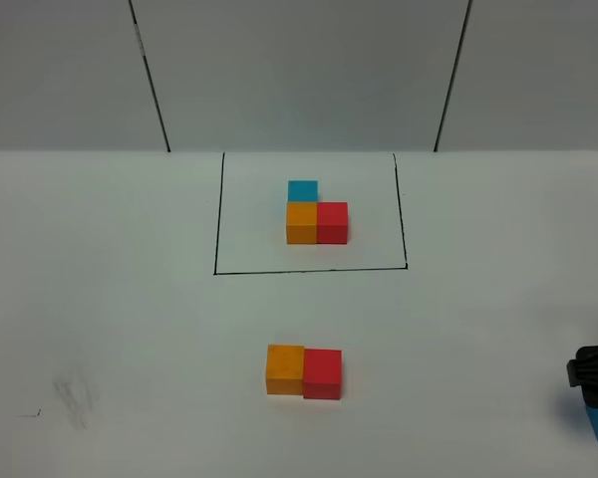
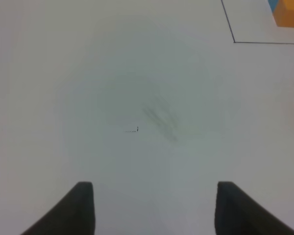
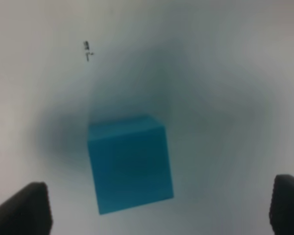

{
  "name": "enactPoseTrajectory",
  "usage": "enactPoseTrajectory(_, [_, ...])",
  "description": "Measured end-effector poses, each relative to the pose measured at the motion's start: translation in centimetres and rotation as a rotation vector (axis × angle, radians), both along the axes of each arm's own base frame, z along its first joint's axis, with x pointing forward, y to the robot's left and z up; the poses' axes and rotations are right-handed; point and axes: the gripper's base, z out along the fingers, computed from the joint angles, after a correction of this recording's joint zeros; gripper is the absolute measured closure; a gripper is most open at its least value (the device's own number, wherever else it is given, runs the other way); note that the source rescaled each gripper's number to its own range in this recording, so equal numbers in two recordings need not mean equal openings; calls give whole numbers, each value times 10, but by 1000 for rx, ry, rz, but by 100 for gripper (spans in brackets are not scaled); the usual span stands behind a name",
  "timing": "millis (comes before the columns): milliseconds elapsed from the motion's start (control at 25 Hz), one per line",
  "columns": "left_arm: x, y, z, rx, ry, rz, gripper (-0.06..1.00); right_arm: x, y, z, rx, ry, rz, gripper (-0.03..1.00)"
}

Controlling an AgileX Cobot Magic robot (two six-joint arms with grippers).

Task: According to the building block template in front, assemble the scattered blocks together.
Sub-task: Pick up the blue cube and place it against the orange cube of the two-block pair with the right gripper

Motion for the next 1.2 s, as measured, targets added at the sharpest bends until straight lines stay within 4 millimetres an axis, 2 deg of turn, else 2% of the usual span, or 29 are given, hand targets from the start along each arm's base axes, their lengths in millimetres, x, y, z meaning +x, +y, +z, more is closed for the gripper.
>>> enactPoseTrajectory(240, [0,0,0,0,0,0,73,3,2,-3,23,-30,47,13])
enactPoseTrajectory(520, [0,0,0,0,0,0,73,10,-1,-27,56,41,45,14])
enactPoseTrajectory(720, [0,0,0,0,0,0,73,12,-7,-38,55,70,35,17])
enactPoseTrajectory(1200, [0,0,0,0,0,0,73,16,-6,-58,65,116,49,20])
